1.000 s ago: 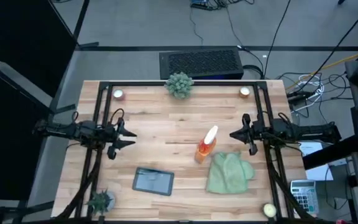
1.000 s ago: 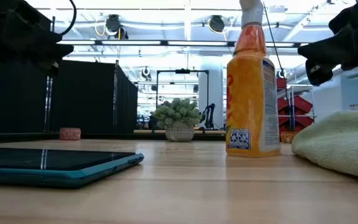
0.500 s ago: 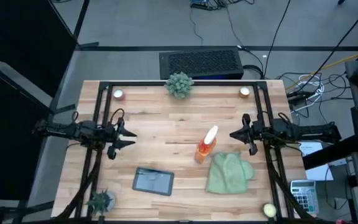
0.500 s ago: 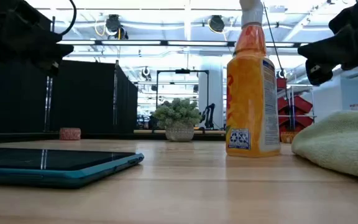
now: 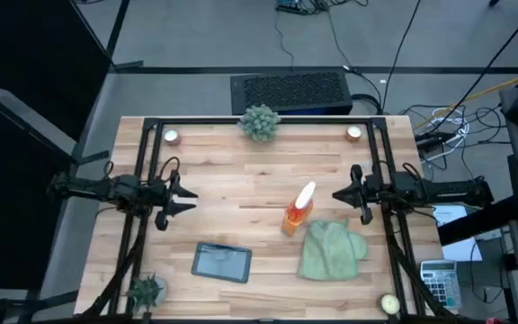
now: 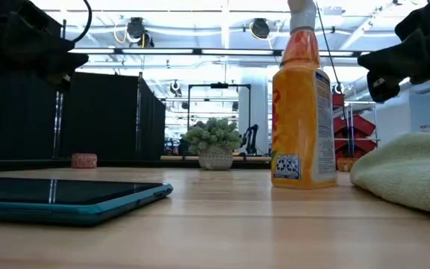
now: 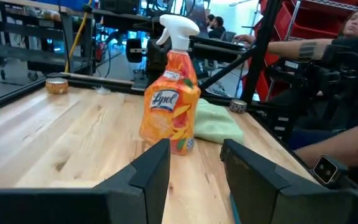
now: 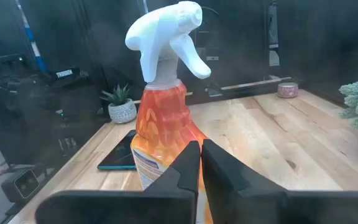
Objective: Apply microfiber cloth
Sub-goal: Return to Home Position
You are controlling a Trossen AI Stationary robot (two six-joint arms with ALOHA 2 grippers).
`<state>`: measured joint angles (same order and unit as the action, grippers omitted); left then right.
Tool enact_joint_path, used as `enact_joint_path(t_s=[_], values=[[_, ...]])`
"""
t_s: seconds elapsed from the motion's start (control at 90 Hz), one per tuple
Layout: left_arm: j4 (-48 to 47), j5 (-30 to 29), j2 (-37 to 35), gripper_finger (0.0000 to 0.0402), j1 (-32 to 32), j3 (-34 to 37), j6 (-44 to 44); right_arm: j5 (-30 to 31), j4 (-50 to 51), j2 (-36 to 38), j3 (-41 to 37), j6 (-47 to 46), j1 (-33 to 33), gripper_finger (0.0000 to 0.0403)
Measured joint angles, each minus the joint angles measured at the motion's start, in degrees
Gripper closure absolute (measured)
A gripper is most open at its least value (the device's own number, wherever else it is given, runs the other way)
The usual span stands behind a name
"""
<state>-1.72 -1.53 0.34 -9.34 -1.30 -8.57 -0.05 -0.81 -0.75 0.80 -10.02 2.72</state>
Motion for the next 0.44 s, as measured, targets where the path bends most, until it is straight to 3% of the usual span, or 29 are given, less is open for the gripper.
enact_joint_path(t_s=[0.444], values=[[-0.02,0.01,0.0,0.0268,0.0,0.0,-0.01,0.0,-0.1,0.63,0.02,0.0,0.0,0.0403]])
